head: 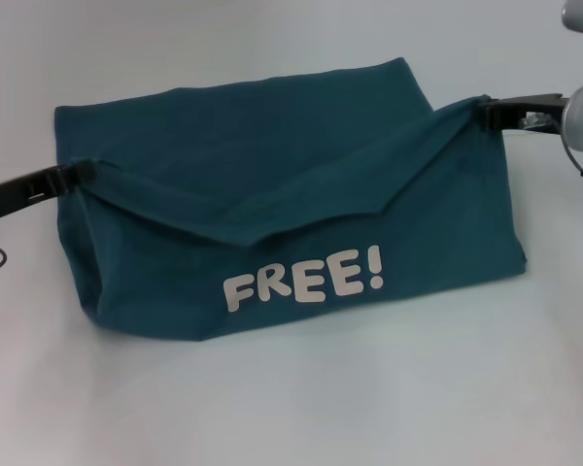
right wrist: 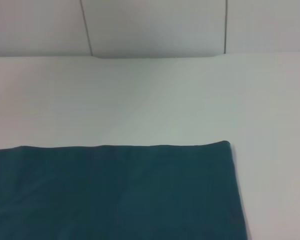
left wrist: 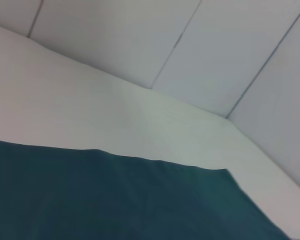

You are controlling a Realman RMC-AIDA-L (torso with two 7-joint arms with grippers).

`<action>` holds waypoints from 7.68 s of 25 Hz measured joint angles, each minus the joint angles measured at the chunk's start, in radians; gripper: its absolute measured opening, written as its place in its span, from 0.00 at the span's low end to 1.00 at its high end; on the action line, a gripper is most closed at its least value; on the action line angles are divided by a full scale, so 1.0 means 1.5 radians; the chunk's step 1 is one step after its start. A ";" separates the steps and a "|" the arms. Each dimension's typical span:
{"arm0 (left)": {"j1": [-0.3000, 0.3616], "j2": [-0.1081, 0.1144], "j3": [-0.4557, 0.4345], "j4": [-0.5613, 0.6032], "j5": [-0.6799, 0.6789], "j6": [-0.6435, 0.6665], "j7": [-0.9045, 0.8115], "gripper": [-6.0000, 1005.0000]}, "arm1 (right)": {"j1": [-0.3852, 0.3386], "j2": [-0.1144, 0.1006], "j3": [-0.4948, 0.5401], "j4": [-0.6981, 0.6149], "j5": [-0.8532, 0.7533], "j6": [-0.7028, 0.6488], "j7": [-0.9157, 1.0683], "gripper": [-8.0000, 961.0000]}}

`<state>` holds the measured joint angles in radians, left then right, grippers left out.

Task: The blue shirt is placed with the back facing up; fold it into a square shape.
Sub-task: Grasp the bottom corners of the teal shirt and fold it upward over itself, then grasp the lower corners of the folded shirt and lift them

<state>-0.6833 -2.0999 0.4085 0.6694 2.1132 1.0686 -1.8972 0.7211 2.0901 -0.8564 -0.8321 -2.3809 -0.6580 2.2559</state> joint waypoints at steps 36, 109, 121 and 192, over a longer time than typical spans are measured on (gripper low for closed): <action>-0.011 -0.042 0.110 -0.033 0.000 -0.233 0.070 0.04 | 0.025 0.000 -0.035 0.124 0.001 0.217 0.011 0.12; 0.165 -0.041 0.200 0.271 0.104 0.222 -0.071 0.93 | -0.050 -0.020 -0.032 -0.210 -0.010 -0.387 0.013 0.96; 0.181 -0.046 0.231 0.213 0.098 0.140 0.061 0.93 | -0.047 -0.007 -0.032 -0.247 -0.012 -0.407 0.049 0.96; 0.142 -0.044 0.376 0.126 0.052 -0.061 0.064 0.05 | -0.023 -0.010 -0.032 -0.122 -0.365 -0.337 0.337 0.95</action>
<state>-0.4709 -2.1660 0.9723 0.8591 2.1918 0.9775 -1.8008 0.6873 2.0754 -0.9046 -1.0151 -2.9277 -1.1643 2.7610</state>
